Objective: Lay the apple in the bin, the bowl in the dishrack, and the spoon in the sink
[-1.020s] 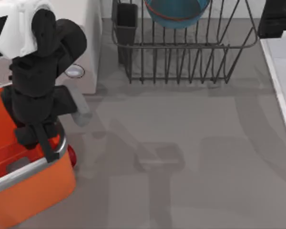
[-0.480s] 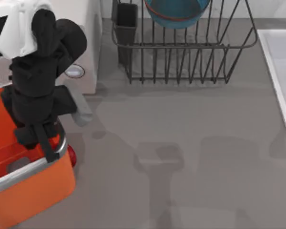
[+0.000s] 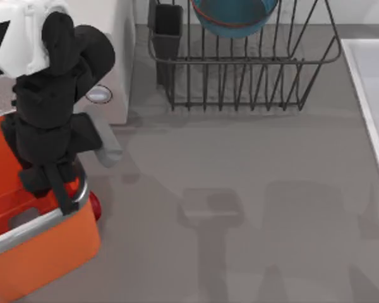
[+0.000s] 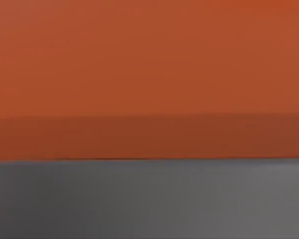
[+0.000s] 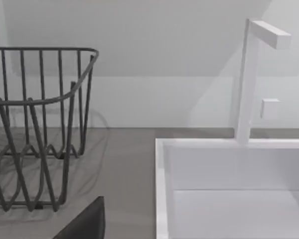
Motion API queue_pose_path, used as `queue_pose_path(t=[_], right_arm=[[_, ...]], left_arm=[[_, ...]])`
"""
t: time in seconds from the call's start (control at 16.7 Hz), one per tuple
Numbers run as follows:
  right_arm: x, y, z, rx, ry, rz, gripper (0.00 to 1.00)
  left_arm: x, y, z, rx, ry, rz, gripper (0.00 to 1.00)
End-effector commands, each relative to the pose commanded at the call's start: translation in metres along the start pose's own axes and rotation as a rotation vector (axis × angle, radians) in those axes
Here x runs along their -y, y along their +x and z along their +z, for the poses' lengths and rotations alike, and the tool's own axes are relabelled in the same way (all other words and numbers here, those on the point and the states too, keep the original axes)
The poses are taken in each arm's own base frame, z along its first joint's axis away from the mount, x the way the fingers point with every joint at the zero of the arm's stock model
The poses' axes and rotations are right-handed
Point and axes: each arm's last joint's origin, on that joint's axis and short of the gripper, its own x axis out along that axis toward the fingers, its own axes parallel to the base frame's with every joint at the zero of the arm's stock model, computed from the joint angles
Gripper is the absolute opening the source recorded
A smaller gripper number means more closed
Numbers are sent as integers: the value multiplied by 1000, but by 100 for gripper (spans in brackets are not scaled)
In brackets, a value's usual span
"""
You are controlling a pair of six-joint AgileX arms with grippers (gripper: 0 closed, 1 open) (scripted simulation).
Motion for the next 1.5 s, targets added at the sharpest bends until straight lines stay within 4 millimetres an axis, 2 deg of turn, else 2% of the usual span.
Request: queue_pose_path(t=[0.36, 0.54, 0.66, 0.9, 1.14, 1.32, 1.5], right_arm=[[0, 0, 5, -36, -33, -4, 100], [2, 4, 19, -176, -147, -11, 100], [5, 11, 28, -334, -253, 1, 100], [12, 39, 38, -762, -473, 119, 100], [21, 74, 37, -1148, -625, 351, 100], [28, 97, 36, -1323, -684, 531, 100], [34, 114, 34, -1419, -708, 671, 100]], left_arm=[[0, 0, 0, 0, 0, 0, 100], [0, 0, 0, 0, 0, 0, 100], [0, 0, 0, 0, 0, 0, 100], [0, 0, 0, 0, 0, 0, 100], [0, 0, 0, 0, 0, 0, 100], [0, 0, 0, 0, 0, 0, 100], [0, 0, 0, 0, 0, 0, 100]])
